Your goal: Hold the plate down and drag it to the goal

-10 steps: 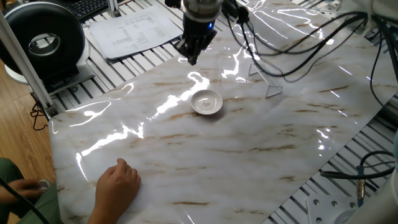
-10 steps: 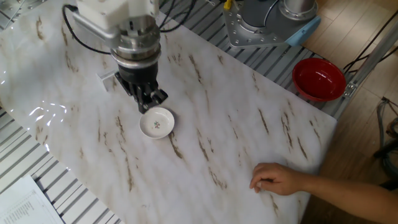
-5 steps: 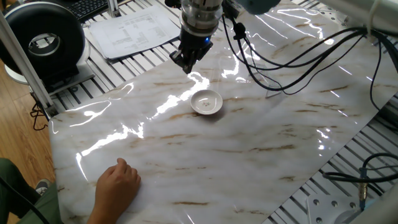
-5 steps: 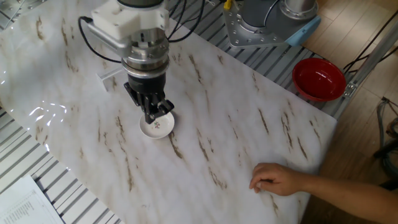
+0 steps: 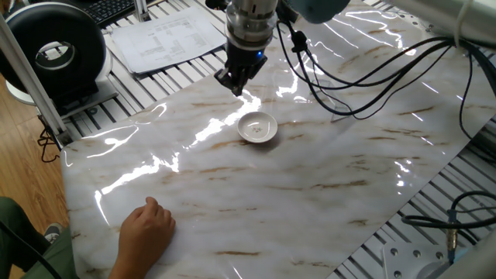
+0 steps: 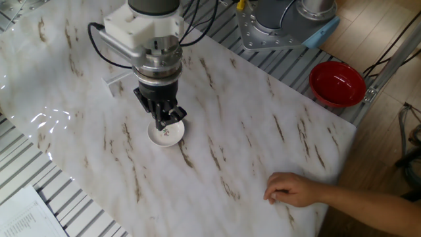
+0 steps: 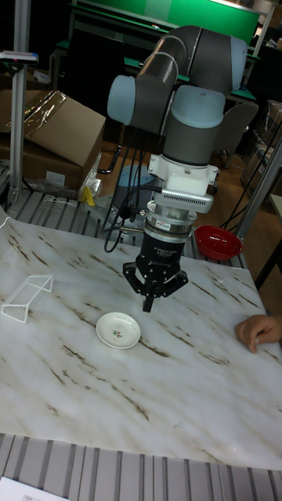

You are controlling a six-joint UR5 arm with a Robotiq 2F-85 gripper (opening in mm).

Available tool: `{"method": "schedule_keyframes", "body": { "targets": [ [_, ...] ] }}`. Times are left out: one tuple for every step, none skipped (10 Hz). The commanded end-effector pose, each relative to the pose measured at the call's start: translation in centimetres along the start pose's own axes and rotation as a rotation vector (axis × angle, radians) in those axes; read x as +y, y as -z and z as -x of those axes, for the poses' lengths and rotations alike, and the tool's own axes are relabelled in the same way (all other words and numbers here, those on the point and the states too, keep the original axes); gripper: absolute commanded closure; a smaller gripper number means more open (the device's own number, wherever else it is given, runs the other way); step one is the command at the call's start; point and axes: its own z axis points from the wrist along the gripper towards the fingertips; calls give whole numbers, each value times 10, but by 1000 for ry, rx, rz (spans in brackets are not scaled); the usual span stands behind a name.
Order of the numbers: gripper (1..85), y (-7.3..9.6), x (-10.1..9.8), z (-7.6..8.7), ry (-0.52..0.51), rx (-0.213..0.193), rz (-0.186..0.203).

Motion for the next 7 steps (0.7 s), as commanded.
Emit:
{"method": "schedule_keyframes", "body": {
  "targets": [
    [840,1,5,-19,11,71,21],
    [840,2,6,-27,39,102,27],
    [840,2,14,-22,46,83,56],
    [840,1,9,-11,60,39,39],
    [843,-17,2,-3,85,4,30],
    [843,-36,-5,-2,108,-27,55],
    [843,-50,-12,-4,123,-56,72]
  ]
}}
